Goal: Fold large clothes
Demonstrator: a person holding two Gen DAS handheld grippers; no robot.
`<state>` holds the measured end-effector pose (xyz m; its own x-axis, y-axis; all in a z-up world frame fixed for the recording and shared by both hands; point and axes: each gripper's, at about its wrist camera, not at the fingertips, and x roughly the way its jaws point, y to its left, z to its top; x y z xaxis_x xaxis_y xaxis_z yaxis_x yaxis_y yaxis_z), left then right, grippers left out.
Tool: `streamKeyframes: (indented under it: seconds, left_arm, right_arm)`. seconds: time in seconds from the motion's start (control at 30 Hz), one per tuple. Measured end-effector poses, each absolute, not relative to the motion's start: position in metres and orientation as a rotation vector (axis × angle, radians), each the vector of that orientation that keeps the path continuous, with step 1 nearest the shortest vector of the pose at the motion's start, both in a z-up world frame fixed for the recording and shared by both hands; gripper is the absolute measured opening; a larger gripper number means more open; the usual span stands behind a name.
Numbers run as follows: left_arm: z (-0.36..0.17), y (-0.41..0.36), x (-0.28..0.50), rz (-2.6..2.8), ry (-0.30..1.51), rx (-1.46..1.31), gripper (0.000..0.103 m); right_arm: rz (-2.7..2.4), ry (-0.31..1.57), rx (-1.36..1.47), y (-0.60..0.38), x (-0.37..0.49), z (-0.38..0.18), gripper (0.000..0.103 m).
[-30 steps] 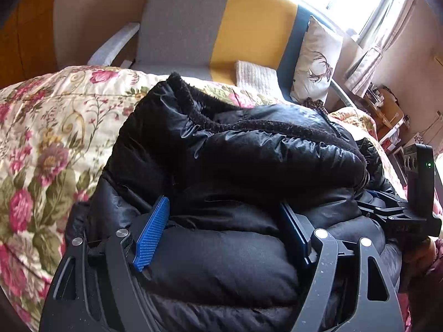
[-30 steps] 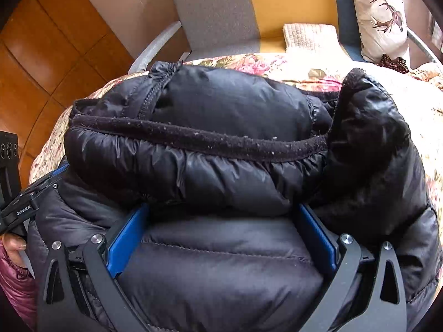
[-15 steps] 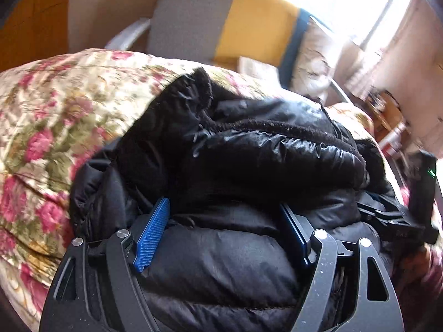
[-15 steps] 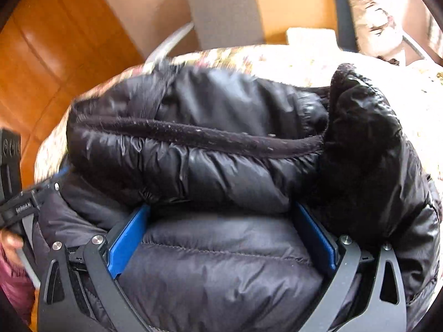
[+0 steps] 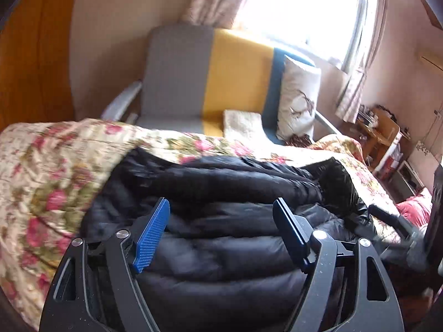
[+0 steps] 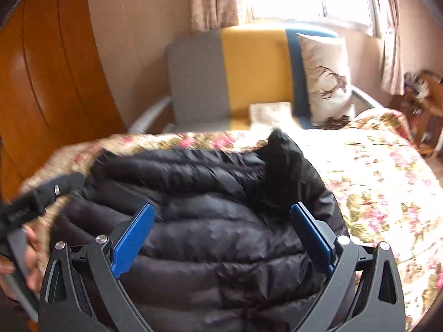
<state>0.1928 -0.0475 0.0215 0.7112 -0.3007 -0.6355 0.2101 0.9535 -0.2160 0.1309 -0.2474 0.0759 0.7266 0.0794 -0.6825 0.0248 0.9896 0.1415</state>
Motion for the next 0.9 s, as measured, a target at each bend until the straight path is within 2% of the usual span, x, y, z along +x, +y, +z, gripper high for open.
streamKeyframes:
  seconds: [0.1,0.2,0.47,0.9]
  left_arm:
    - [-0.007,-0.064,0.219,-0.277,0.833,-0.133,0.068]
    - [-0.035,-0.066,0.234,-0.259,0.886,-0.145,0.069]
    - [-0.059,-0.066,0.238,-0.248,0.88,-0.148,0.07]
    - [-0.071,-0.074,0.227,-0.196,0.817,-0.08,0.07]
  right_arm:
    - [-0.026,0.814,0.13,-0.255,0.139,0.05,0.098]
    - [-0.014,0.859,0.203,-0.269,0.146,0.022,0.099]
    - [0.044,0.915,0.307,-0.282,0.158,-0.006,0.101]
    - [0.066,0.927,0.302,-0.288,0.161,-0.028,0.101]
